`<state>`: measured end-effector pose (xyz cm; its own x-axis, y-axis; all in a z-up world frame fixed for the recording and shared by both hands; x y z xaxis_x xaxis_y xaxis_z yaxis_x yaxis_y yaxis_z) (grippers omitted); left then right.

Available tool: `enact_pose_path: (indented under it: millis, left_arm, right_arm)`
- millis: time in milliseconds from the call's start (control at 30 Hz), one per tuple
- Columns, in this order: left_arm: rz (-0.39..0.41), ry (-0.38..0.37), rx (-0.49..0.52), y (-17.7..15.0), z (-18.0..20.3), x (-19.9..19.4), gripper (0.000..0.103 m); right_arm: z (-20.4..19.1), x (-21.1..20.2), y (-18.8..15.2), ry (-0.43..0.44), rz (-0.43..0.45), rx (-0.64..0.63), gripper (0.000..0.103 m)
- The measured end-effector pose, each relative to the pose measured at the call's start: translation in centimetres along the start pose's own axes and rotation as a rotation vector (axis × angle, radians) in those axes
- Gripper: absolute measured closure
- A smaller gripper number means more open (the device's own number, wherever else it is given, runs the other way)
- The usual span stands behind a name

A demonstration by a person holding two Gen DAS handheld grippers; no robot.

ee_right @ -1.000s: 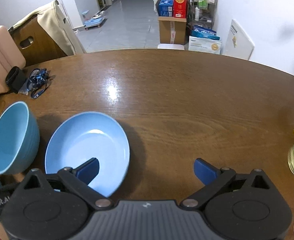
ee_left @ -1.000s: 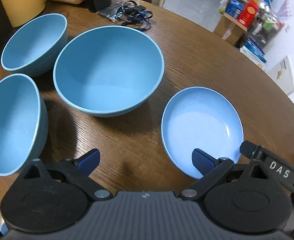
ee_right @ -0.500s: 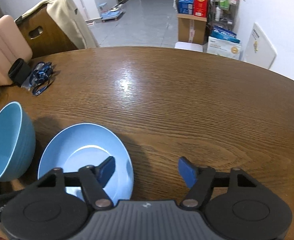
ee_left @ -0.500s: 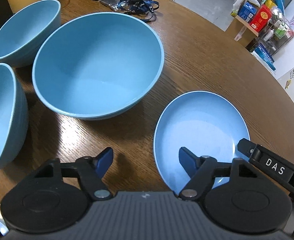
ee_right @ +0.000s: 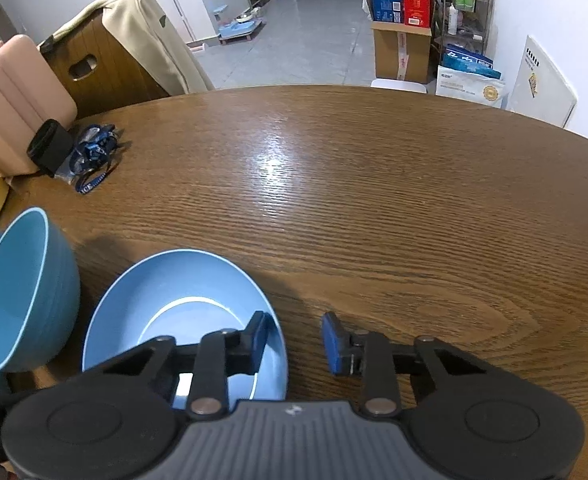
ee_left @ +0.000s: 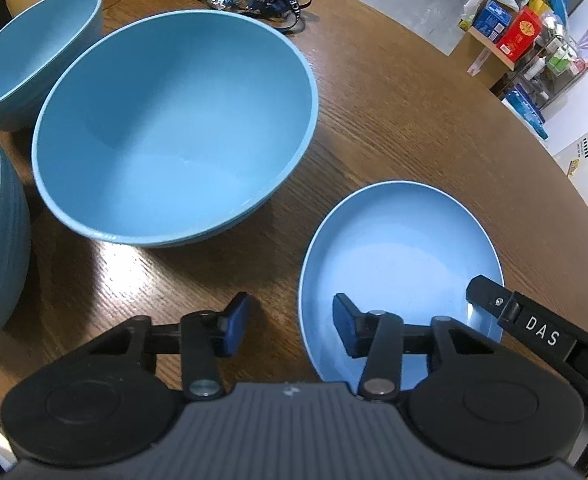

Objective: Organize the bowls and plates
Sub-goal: 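Close the left gripper on the small plate rim while the right gripper clamps it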

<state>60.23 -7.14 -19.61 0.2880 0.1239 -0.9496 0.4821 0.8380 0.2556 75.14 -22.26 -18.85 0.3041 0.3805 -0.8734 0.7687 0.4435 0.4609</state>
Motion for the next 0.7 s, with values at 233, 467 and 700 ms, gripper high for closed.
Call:
enact_pose_path:
  millis: [233,467,700]
  left_arm:
    - [-0.004,-0.034,0.011,0.3,0.4,0.2,0.082]
    - [-0.014,-0.057,0.030,-0.1,0.9,0.2,0.088]
    - [0.002,-0.071,0.045,-0.2,0.9,-0.7,0.088]
  right_arm:
    - [-0.4,-0.1,0.1,0.026,0.021,-0.013,0.093]
    - [-0.9,-0.5,0.3,0.028,0.045,-0.044,0.096]
    - [-0.9,-1.4,0.3,0.024,0.065,-0.045,0.098]
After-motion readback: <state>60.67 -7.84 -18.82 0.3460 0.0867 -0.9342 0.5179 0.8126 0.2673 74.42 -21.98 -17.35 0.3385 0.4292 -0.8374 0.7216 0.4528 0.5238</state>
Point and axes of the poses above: each gripper's, at about its wrist camera, not at the fingertips, and x roughly the way its jaws point, z to its right, y to its top, the point moved 10 cm from there along x, roughly the way its jaws point, and after that the axes turned 7 degrees about -x, right-handed, at the moved point
